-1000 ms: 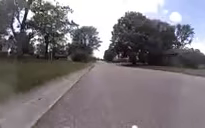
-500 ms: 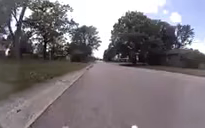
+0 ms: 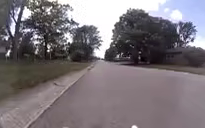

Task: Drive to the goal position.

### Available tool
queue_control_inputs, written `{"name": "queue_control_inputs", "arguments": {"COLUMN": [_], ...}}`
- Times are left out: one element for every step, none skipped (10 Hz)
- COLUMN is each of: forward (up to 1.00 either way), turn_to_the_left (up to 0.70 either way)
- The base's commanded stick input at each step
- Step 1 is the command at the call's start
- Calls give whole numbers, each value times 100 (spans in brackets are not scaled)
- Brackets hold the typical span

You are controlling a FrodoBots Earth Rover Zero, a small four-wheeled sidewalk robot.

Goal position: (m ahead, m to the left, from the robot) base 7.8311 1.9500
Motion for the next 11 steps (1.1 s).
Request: {"name": "queue_control_inputs", "arguments": {"forward": [85, 85, 85, 85, 85, 85, 85, 85, 85, 85, 85], "turn_to_the_left": [0, 0, 0, 0, 0, 0, 0, 0, 0, 0, 0]}}
